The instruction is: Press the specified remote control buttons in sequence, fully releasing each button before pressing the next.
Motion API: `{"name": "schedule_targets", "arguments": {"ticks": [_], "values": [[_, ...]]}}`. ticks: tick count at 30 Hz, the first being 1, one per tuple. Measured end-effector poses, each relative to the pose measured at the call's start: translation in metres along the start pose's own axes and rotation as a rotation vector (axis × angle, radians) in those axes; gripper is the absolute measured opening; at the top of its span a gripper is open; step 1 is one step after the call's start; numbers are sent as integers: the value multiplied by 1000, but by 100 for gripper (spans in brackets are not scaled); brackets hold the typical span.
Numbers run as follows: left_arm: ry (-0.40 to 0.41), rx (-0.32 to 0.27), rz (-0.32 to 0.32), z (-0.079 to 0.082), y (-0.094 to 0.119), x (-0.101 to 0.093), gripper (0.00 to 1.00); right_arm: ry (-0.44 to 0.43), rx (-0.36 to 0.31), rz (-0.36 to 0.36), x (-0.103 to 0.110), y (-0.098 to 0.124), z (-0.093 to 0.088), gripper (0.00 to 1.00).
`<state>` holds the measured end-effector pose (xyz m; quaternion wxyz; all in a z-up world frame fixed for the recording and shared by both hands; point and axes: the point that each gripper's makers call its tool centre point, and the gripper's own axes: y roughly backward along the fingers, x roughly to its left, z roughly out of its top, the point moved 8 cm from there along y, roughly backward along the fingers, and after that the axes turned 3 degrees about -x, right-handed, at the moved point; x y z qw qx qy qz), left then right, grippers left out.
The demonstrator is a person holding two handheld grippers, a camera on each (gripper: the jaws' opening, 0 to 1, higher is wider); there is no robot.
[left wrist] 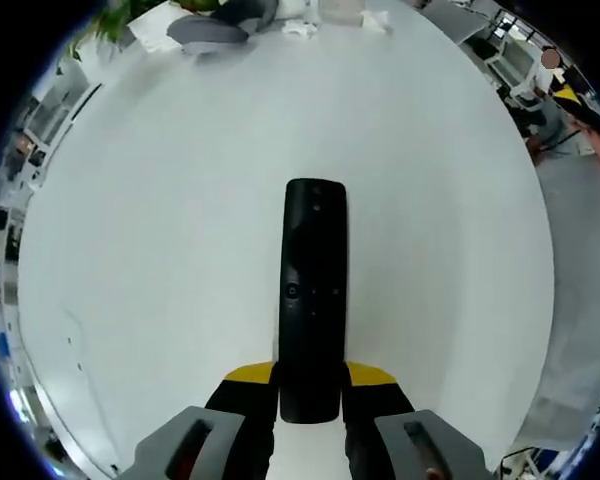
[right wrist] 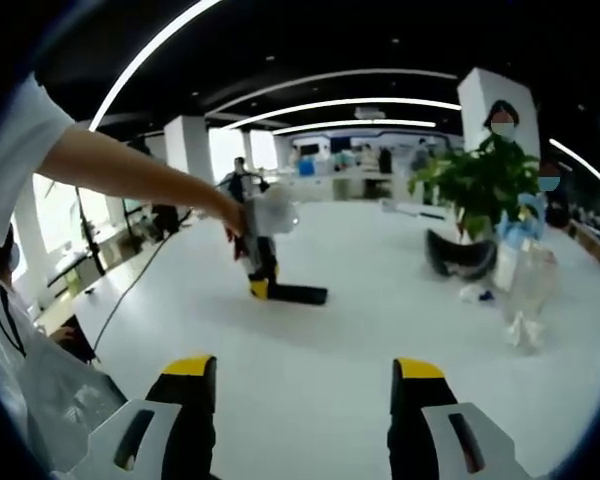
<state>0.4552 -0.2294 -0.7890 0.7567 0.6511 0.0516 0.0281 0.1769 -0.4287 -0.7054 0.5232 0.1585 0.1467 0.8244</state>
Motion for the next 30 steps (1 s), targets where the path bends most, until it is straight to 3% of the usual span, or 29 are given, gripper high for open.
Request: {"name": "schedule_targets", "arguments": {"ticks": [8,13,17,23,27,30], "values": [[-7,8,3,0,0,5,24,5,6,3,1,-1,-1,69],[-24,-14,45,-2,1,-3,25,1,0,0,0,-1,0,69],[-3,-43,103,-4,1,-6,25,-5,-9,-7,-2,-1,1,69],[71,-83,250,-9,5,-11,32,6,-17,0,1,0,3,70],[142,-160,325,-17,6,-15,35,12,-33,-3,1,2,4,71],[216,-223,418,-24,9,-17,41,11,-52,-12,0,4,6,72]]}}
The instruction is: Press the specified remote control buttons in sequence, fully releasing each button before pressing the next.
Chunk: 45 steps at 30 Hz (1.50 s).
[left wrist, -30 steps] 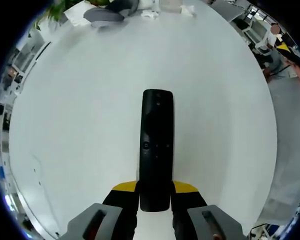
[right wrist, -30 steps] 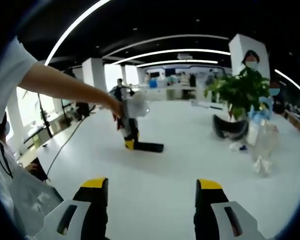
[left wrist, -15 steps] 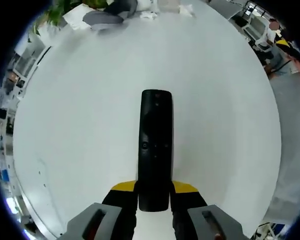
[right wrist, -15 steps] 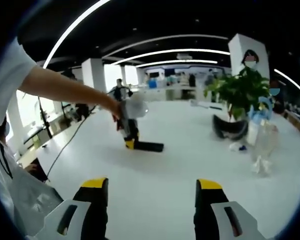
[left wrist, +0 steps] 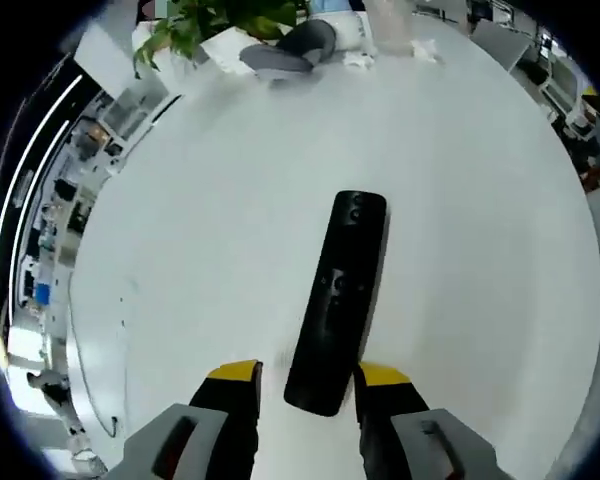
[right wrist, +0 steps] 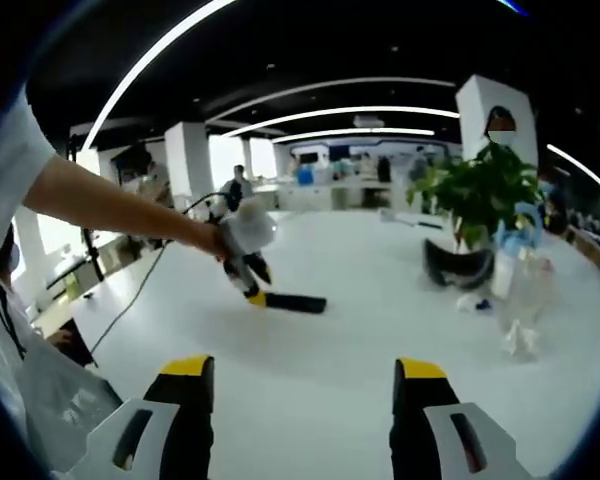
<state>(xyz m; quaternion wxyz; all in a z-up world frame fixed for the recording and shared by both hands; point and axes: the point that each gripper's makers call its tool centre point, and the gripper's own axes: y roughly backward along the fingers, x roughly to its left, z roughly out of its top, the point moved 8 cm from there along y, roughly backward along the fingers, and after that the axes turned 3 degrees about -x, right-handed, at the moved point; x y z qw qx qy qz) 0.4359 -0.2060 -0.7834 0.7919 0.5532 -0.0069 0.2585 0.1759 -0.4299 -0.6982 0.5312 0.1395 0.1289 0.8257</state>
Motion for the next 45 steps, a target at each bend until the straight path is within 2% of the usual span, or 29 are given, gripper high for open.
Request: {"name": "schedule_targets", "arguments": {"ticks": [4,6,8,10,11,12,13,14,15,17,22,25,30,34,36,45], "values": [[48,-51,73,-7,3,-2,44,0,-10,1,1,1,1,72],[99,-74,87,-10,4,-6,43,4,-9,5,2,1,1,72],[136,-100,129,-14,6,-7,46,6,-12,9,3,1,1,72],[201,-119,187,-19,8,-6,51,7,-15,13,3,1,1,73],[264,-113,198,-22,10,-8,56,7,-14,15,3,1,1,73],[290,-124,205,-23,11,-10,58,6,-16,18,4,2,1,73],[285,-170,231,-25,14,-12,58,6,-18,18,4,2,2,73],[290,-191,259,-27,16,-13,57,8,-26,16,4,2,2,73],[300,-213,263,-30,18,-19,57,7,-29,14,3,3,2,73],[328,-207,247,-34,20,-25,59,2,-29,11,2,3,2,73],[373,-298,244,-35,34,-38,63,1,-31,14,3,3,2,73],[406,-329,230,-36,39,-45,68,4,-39,15,4,3,3,73],[480,-451,216,-34,59,-61,74,-2,-52,9,2,5,4,74],[525,-449,218,-37,69,-71,80,-7,-61,9,2,5,5,74],[547,-483,228,-40,75,-78,81,-6,-68,13,3,6,6,74],[601,-531,253,-59,104,-98,94,2,-91,7,3,7,8,78]]}}
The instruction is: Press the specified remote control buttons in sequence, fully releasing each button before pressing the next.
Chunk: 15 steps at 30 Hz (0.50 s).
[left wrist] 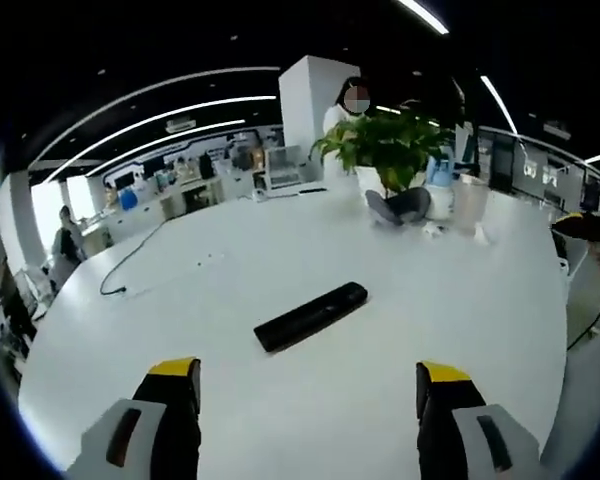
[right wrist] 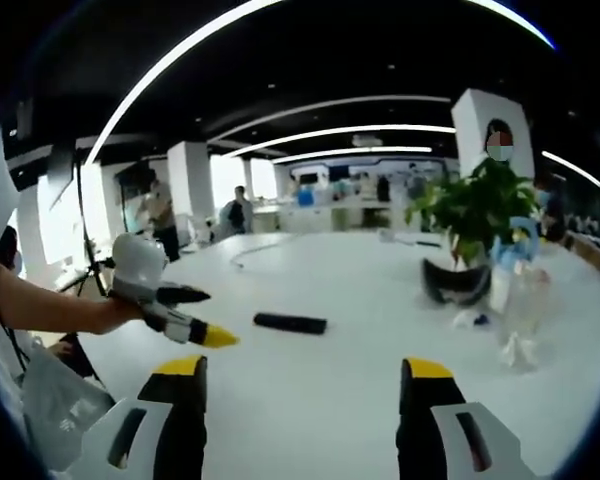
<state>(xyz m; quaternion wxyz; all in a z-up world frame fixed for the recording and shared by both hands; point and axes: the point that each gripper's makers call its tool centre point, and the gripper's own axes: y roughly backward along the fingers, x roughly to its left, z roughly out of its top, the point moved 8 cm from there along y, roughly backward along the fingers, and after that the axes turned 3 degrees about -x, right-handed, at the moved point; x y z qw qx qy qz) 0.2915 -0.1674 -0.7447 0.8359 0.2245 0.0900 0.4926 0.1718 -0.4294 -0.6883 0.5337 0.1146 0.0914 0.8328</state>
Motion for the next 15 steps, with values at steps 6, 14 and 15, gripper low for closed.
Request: {"name": "schedule_targets", "arguments": {"ticks": [6,14,15], "values": [[59,-25,38,-5,19,4,100,5,-2,8,2,0,1,78],[94,-60,83,-5,55,5,100,7,-14,11,2,1,2,78],[98,-54,86,-6,61,4,100,7,-16,10,2,1,2,79]]}}
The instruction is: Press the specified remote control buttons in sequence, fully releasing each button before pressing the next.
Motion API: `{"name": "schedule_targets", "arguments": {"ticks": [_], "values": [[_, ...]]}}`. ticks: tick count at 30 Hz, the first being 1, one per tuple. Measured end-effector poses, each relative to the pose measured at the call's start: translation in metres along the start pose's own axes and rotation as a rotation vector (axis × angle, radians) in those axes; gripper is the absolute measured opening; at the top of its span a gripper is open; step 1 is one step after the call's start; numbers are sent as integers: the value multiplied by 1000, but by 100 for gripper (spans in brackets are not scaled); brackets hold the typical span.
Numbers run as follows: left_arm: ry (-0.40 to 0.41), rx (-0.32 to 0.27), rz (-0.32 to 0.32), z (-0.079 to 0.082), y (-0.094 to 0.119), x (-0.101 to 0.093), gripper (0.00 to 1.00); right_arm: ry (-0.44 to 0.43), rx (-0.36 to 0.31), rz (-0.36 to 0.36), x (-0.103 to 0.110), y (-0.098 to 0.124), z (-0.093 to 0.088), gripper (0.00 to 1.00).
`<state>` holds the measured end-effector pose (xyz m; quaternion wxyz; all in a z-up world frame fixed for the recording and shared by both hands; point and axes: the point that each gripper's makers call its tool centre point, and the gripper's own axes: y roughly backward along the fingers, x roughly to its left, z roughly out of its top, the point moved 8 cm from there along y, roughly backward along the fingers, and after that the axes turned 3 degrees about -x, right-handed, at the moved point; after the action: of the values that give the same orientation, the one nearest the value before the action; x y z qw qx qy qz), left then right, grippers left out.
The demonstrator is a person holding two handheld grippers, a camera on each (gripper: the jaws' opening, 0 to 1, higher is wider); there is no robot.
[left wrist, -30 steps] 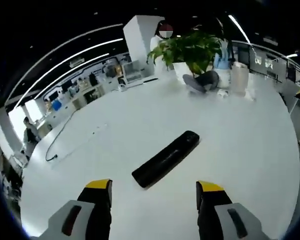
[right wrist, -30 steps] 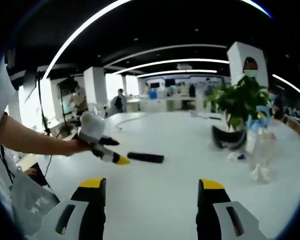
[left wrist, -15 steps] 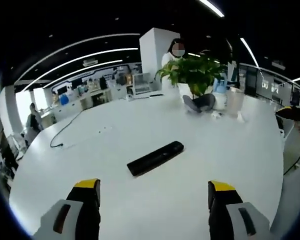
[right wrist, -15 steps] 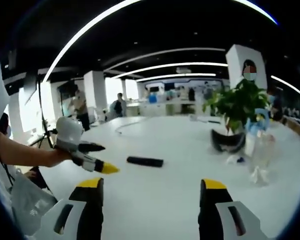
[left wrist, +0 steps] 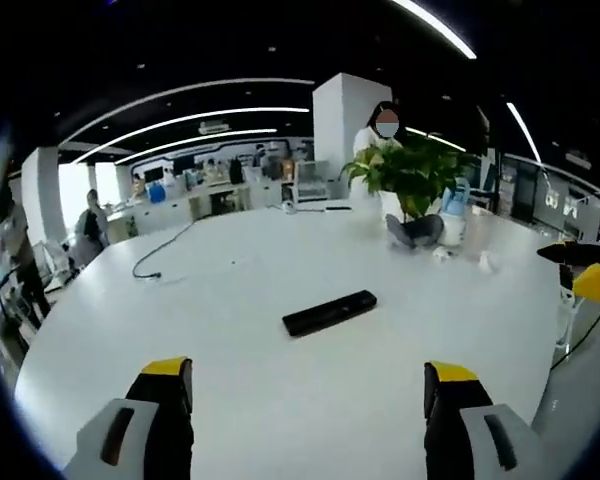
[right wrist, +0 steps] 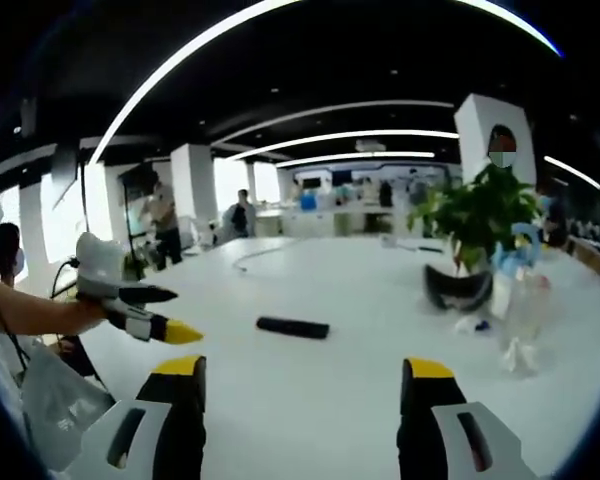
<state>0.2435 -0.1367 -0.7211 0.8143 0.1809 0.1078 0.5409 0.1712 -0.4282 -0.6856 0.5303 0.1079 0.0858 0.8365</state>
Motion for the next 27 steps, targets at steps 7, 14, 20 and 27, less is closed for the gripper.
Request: {"name": "schedule_targets", "arguments": {"ticks": [7,14,20,27], "values": [[-3,-22,64,-4,40,0,100,10,-15,-11,-1,0,1,86],[-23,-60,163,-10,77,3,100,34,-47,-30,0,0,4,98],[-41,-113,176,-15,99,1,100,24,-56,-43,-2,1,5,99],[-9,-161,226,-21,103,4,100,18,-49,-55,-4,1,4,99]]}}
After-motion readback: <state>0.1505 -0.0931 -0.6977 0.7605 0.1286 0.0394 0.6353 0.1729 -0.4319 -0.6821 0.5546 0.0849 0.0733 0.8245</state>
